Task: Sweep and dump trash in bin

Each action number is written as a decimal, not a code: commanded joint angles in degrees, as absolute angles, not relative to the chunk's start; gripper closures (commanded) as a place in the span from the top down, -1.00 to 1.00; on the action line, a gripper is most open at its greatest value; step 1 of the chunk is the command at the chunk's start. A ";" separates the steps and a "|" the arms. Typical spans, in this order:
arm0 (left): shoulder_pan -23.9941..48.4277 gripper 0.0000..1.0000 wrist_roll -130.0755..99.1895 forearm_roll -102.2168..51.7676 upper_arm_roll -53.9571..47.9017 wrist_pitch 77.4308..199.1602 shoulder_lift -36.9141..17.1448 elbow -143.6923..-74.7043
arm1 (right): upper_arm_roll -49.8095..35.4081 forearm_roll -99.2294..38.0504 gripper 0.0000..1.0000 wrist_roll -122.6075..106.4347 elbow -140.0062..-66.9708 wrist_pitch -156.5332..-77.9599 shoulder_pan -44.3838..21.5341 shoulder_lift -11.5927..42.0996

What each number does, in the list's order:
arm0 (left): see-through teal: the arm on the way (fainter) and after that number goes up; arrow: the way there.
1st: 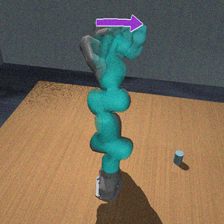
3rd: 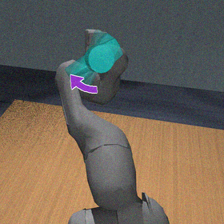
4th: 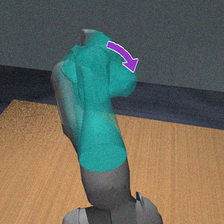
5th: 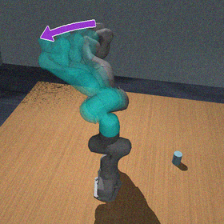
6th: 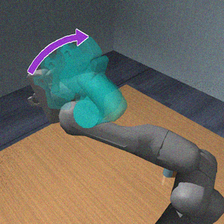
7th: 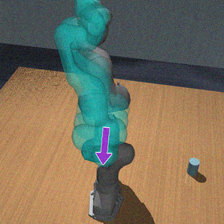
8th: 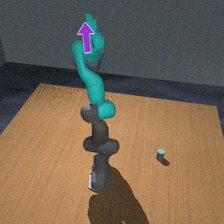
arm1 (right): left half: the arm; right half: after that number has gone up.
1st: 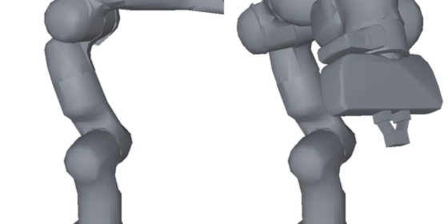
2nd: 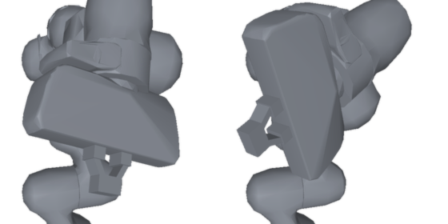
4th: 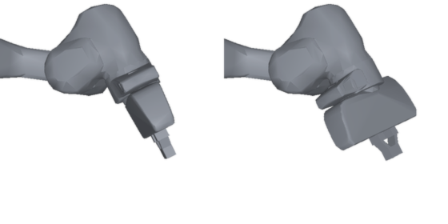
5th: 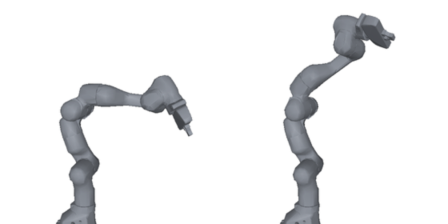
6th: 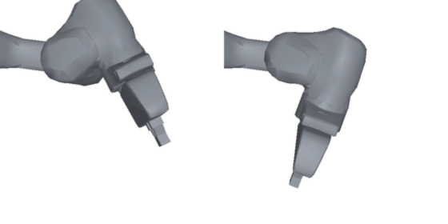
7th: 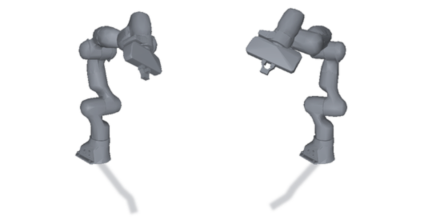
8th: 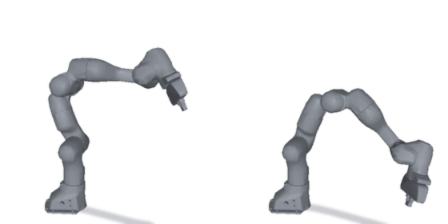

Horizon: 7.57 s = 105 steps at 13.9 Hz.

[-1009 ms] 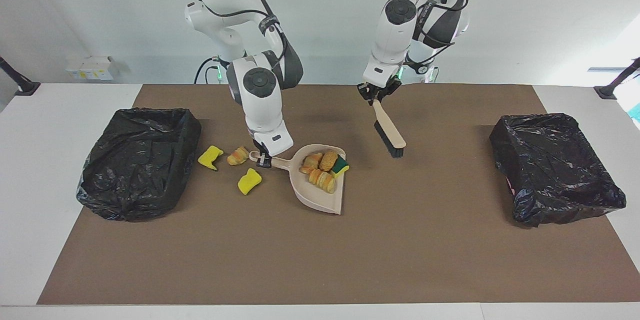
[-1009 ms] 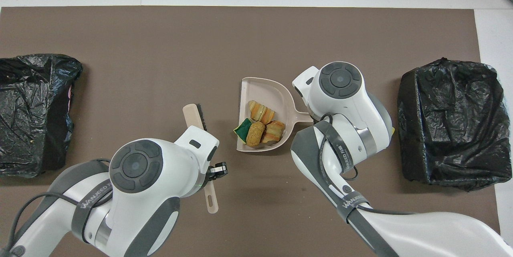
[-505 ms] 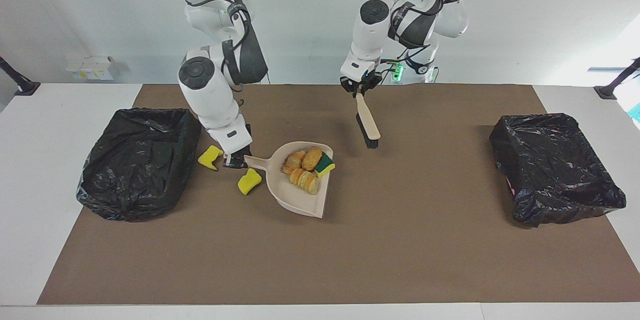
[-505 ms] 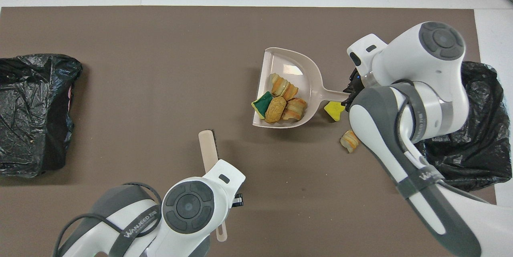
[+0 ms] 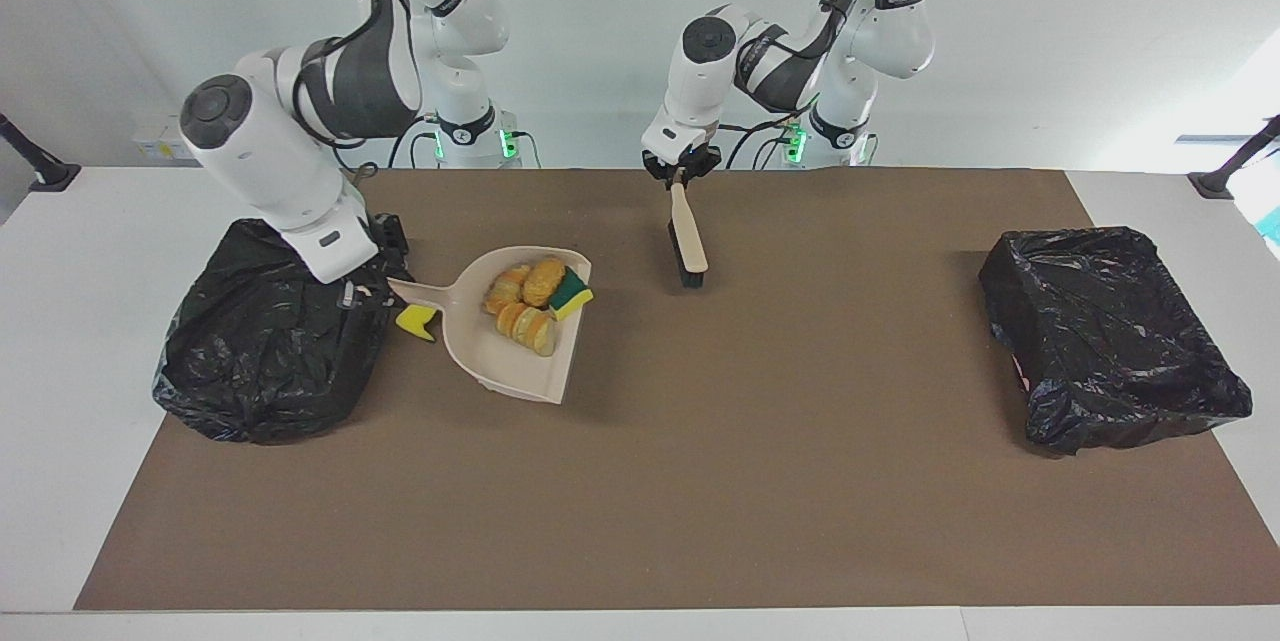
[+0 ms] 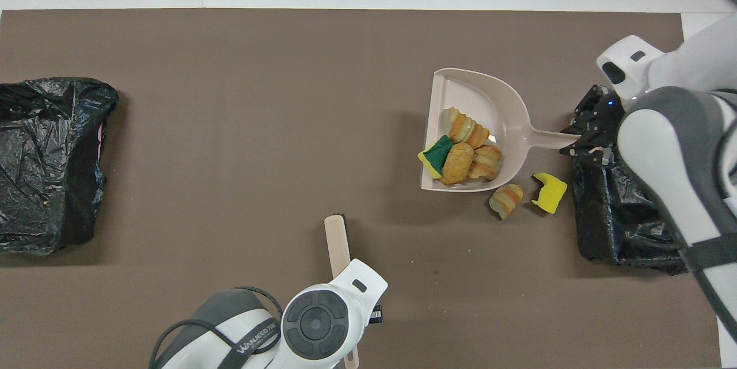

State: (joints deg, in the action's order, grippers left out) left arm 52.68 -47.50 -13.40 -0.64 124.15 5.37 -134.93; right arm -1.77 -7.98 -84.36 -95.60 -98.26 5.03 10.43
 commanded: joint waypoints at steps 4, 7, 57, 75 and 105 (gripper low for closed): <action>54.84 -0.89 -48.08 -14.15 0.35 126.65 5.01 -136.93 | -1.76 -8.53 -1.00 -100.17 -94.83 -93.08 19.48 8.35; 54.32 0.21 -45.10 -14.06 0.61 126.57 4.83 -137.20 | -1.49 -4.59 -1.00 -106.77 -94.48 -93.43 25.73 7.82; -3.87 1.00 -2.02 -1.85 -5.27 87.36 7.03 -98.17 | -2.55 14.60 -1.00 -49.20 -97.82 -90.53 8.89 -1.58; -3.87 1.00 -2.72 -1.85 -4.13 86.92 10.99 -98.61 | -2.55 -3.08 -1.00 26.08 -89.84 -117.85 -24.86 21.77; -1.86 1.00 -10.17 -1.85 -4.83 98.41 8.45 -100.19 | -2.64 -10.36 1.00 41.30 -106.76 -107.13 -35.23 6.08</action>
